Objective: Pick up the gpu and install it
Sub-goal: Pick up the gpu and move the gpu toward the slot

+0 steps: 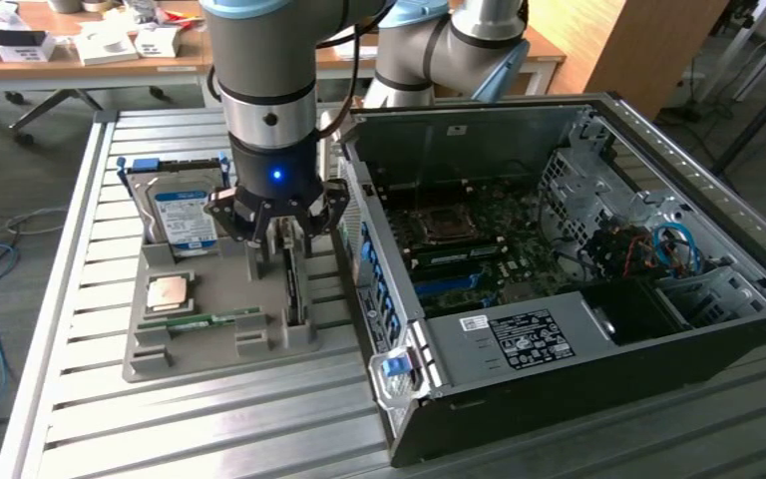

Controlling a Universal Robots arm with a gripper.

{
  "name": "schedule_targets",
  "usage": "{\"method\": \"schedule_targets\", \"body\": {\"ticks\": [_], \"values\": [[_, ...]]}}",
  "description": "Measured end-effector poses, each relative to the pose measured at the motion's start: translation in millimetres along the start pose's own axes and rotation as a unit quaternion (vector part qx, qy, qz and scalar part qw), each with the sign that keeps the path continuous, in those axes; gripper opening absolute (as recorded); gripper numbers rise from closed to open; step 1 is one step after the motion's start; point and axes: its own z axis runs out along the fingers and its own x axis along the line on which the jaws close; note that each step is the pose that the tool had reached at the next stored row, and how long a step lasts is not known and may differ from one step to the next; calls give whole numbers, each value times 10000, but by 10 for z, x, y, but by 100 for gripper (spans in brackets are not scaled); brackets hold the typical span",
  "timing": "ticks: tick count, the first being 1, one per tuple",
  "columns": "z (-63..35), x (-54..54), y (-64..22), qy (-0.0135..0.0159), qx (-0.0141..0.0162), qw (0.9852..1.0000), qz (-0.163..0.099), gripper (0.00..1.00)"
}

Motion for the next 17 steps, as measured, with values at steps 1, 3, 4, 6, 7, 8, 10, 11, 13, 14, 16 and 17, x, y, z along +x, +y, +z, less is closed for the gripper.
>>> {"method": "schedule_targets", "body": {"ticks": [1,3,4,6,7,8,10,11,13,14,16,17], "values": [[52,2,-3,2,1,10000,0,53],[79,2,-4,1,1,10000,0,53],[91,3,-5,1,1,10000,0,53],[111,3,-6,1,1,10000,0,53],[119,3,-6,2,2,10000,0,53],[121,4,-6,2,2,10000,0,53],[121,4,-6,2,2,10000,0,53],[121,4,-6,2,2,10000,0,53],[122,4,-6,2,2,10000,0,53],[123,4,-6,2,2,10000,0,53],[140,3,-6,0,0,10000,0,53],[149,4,-7,1,1,10000,0,53]]}}
